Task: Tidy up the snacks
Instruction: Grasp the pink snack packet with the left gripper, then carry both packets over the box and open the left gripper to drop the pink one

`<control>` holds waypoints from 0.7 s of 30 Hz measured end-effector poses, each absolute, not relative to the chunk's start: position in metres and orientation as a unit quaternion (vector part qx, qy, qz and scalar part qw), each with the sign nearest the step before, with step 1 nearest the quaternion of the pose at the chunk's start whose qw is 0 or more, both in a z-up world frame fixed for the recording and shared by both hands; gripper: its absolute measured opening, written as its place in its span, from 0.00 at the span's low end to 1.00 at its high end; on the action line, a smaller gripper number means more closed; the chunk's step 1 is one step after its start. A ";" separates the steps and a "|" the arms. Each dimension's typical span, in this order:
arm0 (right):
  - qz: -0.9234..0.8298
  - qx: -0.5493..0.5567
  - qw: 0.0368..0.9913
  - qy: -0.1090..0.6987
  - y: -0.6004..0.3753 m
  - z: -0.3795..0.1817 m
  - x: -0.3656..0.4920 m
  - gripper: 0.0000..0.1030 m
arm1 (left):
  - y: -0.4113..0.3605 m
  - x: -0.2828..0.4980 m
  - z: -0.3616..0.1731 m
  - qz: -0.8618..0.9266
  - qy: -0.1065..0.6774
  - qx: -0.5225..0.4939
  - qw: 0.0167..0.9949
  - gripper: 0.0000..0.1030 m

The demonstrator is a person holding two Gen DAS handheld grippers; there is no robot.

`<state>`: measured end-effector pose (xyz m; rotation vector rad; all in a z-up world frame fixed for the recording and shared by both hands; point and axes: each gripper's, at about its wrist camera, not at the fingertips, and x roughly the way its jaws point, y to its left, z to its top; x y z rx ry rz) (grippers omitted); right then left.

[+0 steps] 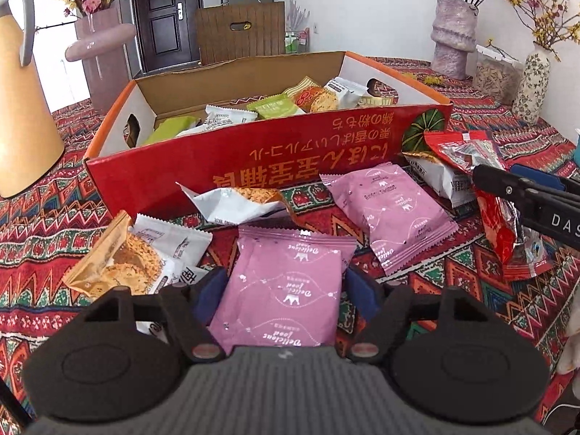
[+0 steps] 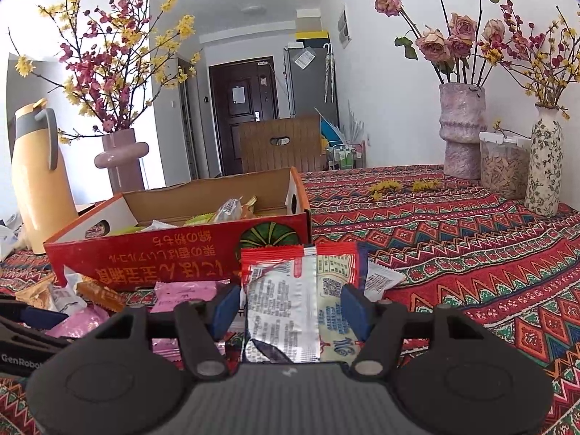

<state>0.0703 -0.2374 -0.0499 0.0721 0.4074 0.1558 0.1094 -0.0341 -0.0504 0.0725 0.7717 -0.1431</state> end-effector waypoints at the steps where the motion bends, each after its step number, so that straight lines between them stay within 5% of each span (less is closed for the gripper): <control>1: 0.078 0.036 0.976 0.202 -0.237 -0.050 0.070 0.59 | -0.033 0.109 -0.050 -0.070 0.376 0.032 0.923 0.68; 6: 0.071 0.044 0.974 0.212 -0.240 -0.050 0.073 0.62 | -0.030 0.106 -0.048 -0.072 0.373 0.020 0.925 0.60; 10: 0.057 0.053 0.972 0.223 -0.243 -0.049 0.076 0.82 | -0.028 0.102 -0.046 -0.071 0.368 0.016 0.927 0.60; 21: 0.023 0.067 0.964 0.256 -0.255 -0.047 0.069 0.91 | -0.025 0.088 -0.034 -0.071 0.344 0.013 0.936 0.58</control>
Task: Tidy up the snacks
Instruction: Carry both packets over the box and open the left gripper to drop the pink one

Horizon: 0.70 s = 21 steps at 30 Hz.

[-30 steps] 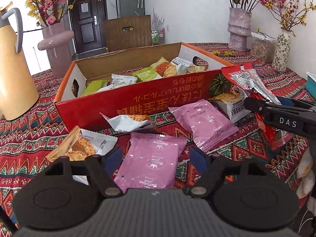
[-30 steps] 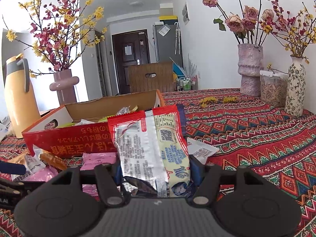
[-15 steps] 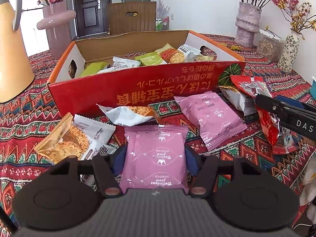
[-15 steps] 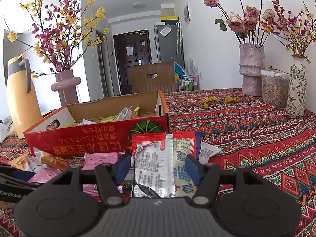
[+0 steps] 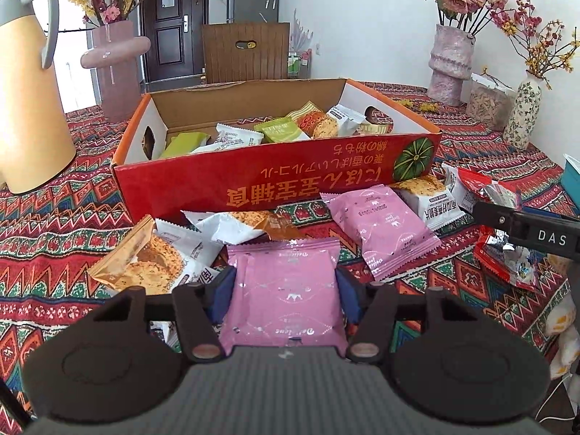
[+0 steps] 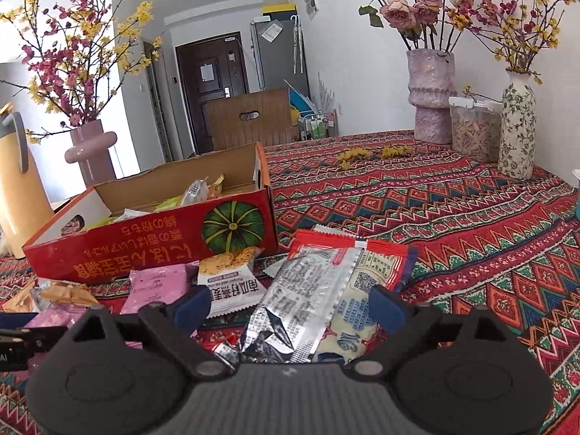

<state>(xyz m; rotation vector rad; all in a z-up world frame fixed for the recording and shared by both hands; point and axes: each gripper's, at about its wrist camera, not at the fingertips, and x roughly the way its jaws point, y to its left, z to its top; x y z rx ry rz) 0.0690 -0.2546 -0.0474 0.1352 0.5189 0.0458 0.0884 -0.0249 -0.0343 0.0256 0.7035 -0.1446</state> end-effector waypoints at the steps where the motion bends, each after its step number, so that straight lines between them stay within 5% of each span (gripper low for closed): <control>1: 0.015 0.069 0.964 0.257 -0.256 -0.047 0.069 0.92 | -0.025 0.088 -0.034 -0.071 0.344 0.011 0.936 0.58; 21: -0.067 0.158 0.927 0.333 -0.276 -0.049 0.097 0.94 | -0.021 0.067 -0.026 -0.080 0.323 0.002 0.943 0.58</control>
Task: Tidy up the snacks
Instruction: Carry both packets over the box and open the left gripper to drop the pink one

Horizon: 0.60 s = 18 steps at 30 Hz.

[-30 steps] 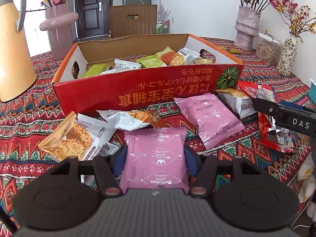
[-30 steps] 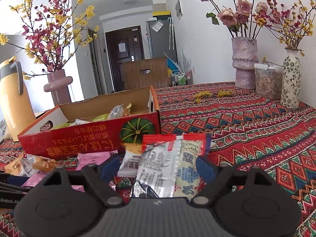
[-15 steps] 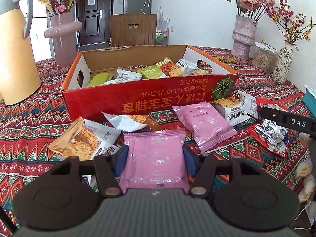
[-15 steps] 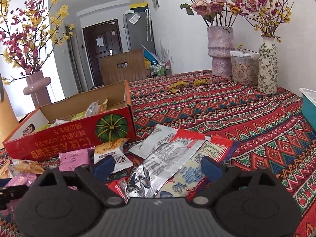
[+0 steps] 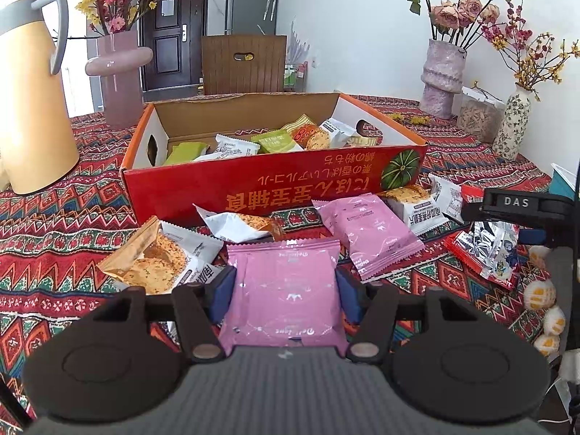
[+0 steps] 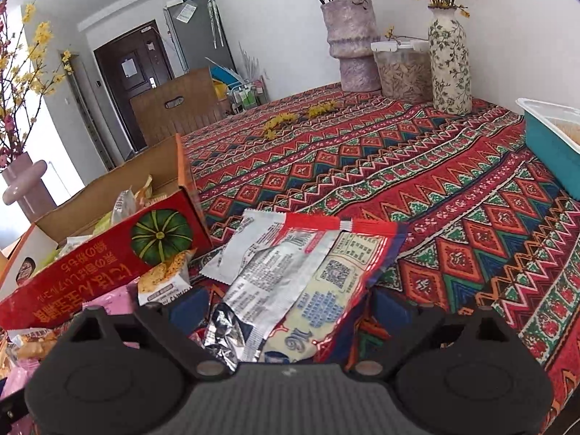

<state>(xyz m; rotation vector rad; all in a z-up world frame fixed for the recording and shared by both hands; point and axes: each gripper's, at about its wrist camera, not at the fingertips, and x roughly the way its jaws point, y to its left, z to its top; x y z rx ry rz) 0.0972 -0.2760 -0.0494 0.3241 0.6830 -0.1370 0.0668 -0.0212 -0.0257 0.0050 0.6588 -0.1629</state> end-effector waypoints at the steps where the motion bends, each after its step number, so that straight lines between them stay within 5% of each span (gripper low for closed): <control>1: -0.068 0.154 0.925 0.340 -0.273 -0.052 0.100 0.94 | -0.021 0.065 -0.025 -0.079 0.322 0.002 0.944 0.58; 4: -0.069 0.130 0.930 0.338 -0.265 -0.055 0.099 0.95 | -0.017 0.061 -0.024 -0.079 0.320 -0.002 0.944 0.58; 13: -0.039 0.076 0.947 0.309 -0.264 -0.053 0.073 0.62 | -0.012 0.048 -0.013 -0.086 0.300 -0.008 0.950 0.58; 18: -0.024 0.073 0.955 0.285 -0.261 -0.044 0.062 0.59 | -0.011 0.045 -0.006 -0.082 0.288 -0.008 0.954 0.58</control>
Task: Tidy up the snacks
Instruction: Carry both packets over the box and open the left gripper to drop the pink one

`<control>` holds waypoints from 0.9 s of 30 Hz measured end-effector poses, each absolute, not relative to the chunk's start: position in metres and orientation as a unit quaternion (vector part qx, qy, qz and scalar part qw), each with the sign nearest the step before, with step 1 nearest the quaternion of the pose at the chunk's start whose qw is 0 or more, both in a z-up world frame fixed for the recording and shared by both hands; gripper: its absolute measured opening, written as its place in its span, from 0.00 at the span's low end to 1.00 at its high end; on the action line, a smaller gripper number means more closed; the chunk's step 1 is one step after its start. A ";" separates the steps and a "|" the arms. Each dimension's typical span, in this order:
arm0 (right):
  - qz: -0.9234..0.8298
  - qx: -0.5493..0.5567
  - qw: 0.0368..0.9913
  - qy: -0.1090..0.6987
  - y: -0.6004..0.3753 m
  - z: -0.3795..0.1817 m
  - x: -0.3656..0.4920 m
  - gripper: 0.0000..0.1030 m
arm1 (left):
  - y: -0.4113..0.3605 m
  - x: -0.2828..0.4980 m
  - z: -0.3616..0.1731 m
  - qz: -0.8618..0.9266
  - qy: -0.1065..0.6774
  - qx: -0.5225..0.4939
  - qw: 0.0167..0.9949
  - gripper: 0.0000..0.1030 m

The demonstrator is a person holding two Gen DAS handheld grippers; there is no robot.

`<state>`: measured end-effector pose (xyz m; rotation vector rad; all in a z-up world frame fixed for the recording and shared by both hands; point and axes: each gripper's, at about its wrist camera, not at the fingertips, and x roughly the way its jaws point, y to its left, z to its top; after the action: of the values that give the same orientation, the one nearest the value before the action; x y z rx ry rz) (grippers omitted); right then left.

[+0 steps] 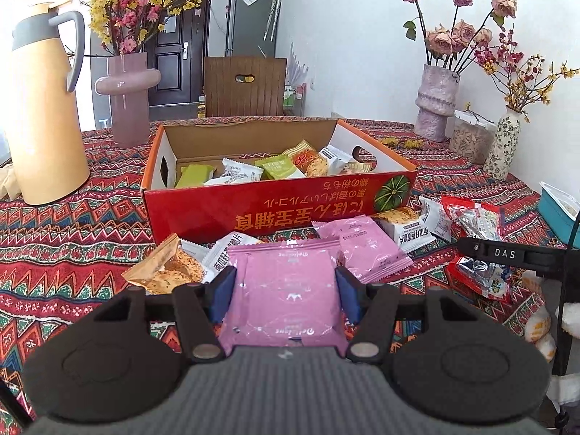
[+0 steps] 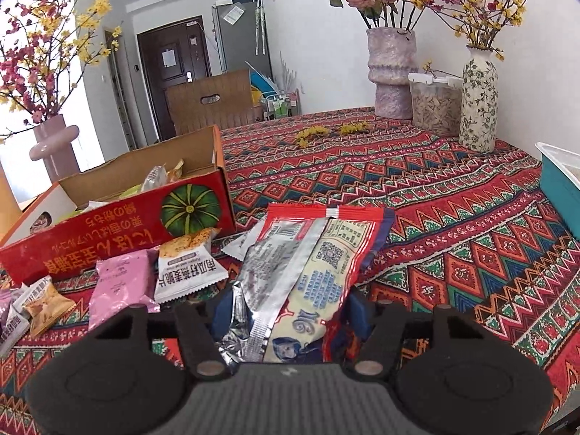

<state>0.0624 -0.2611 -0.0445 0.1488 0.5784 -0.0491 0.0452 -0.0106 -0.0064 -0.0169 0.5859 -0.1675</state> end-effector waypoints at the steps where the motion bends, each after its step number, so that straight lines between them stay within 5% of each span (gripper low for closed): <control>1: -0.022 0.074 0.957 0.280 -0.260 -0.042 0.061 0.59 | -0.010 0.045 -0.005 -0.081 0.286 -0.008 0.955 0.58; 27: 0.100 0.048 0.978 0.176 -0.197 0.027 0.144 0.60 | -0.006 0.126 0.046 -0.028 0.221 -0.004 0.975 0.58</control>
<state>0.1442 -0.1966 0.0274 0.0962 0.3537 0.2019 0.1261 -0.0063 0.0462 -0.0082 0.4467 -0.0571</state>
